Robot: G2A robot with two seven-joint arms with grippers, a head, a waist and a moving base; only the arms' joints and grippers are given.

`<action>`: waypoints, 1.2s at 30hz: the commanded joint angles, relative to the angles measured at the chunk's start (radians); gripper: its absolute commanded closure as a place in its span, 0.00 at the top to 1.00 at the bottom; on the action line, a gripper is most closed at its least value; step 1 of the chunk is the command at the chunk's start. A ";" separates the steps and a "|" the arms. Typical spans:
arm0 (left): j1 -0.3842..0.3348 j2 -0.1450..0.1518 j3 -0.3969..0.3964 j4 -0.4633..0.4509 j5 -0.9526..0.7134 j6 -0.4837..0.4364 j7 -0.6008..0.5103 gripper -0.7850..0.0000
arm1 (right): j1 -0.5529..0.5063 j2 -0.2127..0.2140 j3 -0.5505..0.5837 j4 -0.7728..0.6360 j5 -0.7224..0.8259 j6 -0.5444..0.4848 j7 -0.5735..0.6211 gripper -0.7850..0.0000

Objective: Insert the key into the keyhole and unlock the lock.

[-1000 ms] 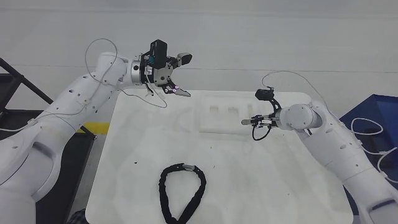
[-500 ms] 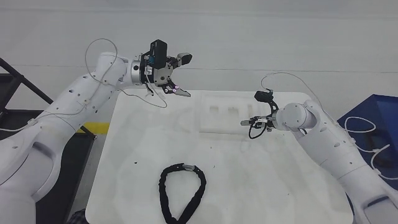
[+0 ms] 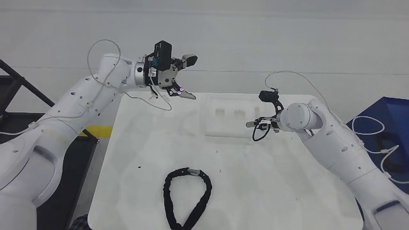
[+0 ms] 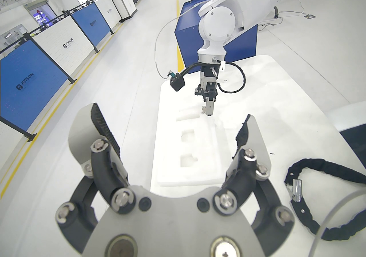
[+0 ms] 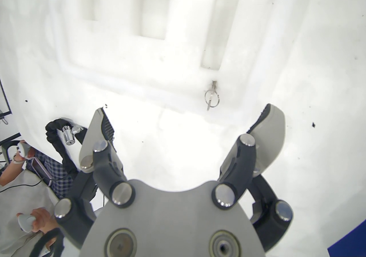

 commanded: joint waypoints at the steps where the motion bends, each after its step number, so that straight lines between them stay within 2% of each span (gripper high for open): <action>1: 0.000 0.000 0.000 0.000 0.000 0.000 0.000 1.00 | 0.002 -0.002 -0.003 -0.008 -0.006 0.010 0.019 1.00; 8: 0.000 0.000 0.000 0.000 0.000 0.000 0.000 1.00 | 0.005 -0.020 -0.030 0.014 -0.018 0.029 0.034 1.00; 11: 0.000 0.000 0.000 0.000 0.000 0.000 0.000 1.00 | 0.014 -0.029 -0.042 0.031 -0.032 0.046 0.034 0.94; 12: 0.000 0.000 0.000 0.000 0.000 0.000 0.000 1.00 | 0.016 -0.032 -0.048 0.033 -0.042 0.056 0.032 0.89; 15: 0.000 0.000 0.000 0.000 0.000 0.000 0.000 1.00 | 0.021 -0.042 -0.059 0.040 -0.057 0.080 0.029 0.61; 17: 0.000 0.000 0.000 0.000 0.000 0.000 0.000 1.00 | 0.025 -0.047 -0.064 0.046 -0.067 0.099 0.024 0.50; 29: 0.000 0.000 0.000 0.000 0.000 0.000 0.000 1.00 | 0.037 -0.071 -0.083 0.083 -0.133 0.158 0.014 0.36; 36: 0.000 0.000 0.000 0.000 0.000 0.000 0.000 1.00 | 0.046 -0.088 -0.087 0.120 -0.139 0.159 0.006 0.20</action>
